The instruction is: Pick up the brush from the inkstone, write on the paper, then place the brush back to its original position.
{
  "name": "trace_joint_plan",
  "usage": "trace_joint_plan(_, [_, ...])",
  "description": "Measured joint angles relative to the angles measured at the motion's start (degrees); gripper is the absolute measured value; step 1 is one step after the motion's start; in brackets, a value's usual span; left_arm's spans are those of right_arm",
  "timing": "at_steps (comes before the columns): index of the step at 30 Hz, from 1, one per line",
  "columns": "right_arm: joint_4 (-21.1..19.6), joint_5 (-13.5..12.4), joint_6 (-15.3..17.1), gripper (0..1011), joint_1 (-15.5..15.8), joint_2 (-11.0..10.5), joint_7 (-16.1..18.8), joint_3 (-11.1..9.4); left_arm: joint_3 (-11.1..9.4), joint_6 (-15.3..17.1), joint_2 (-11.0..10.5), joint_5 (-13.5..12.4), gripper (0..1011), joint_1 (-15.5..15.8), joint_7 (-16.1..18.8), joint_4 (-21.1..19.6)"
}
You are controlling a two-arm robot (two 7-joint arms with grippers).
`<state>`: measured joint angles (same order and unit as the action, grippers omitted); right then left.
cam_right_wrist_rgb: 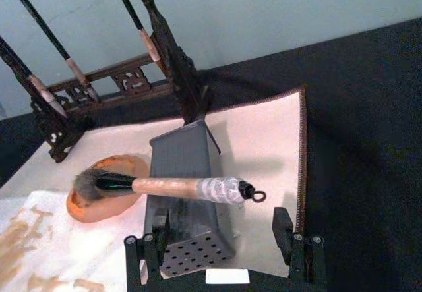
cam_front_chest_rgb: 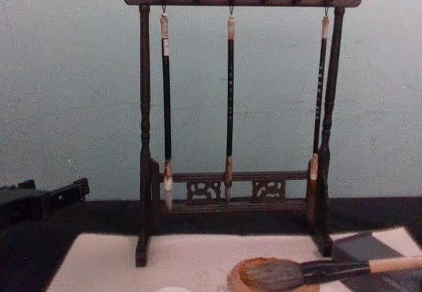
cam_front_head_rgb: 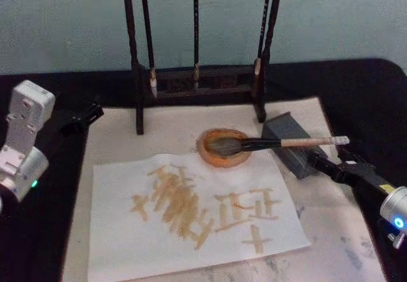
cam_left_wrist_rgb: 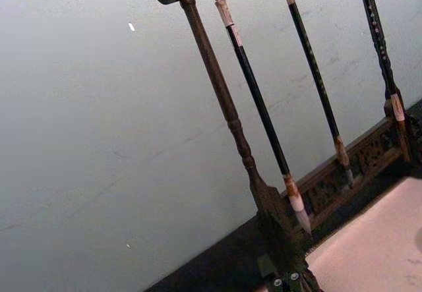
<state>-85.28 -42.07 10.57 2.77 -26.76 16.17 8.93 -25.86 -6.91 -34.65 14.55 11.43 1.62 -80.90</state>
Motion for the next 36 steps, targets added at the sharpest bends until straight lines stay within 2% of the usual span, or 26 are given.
trace_joint_plan(12, [1.1,-1.5,-0.5,1008,-1.9,-0.5,0.2,1.2,0.0,0.0,0.0,0.0,1002,0.0,0.0,0.0])
trace_joint_plan(21, [1.0,-1.9,-1.0,1008,-2.6,-1.1,0.4,2.1,0.0,0.0,0.0,0.0,1002,0.0,0.0,0.0])
trace_joint_plan(36, [3.4,-2.7,-1.2,1008,-4.9,-1.1,0.4,3.0,0.0,0.0,0.0,0.0,1002,0.0,0.0,0.0])
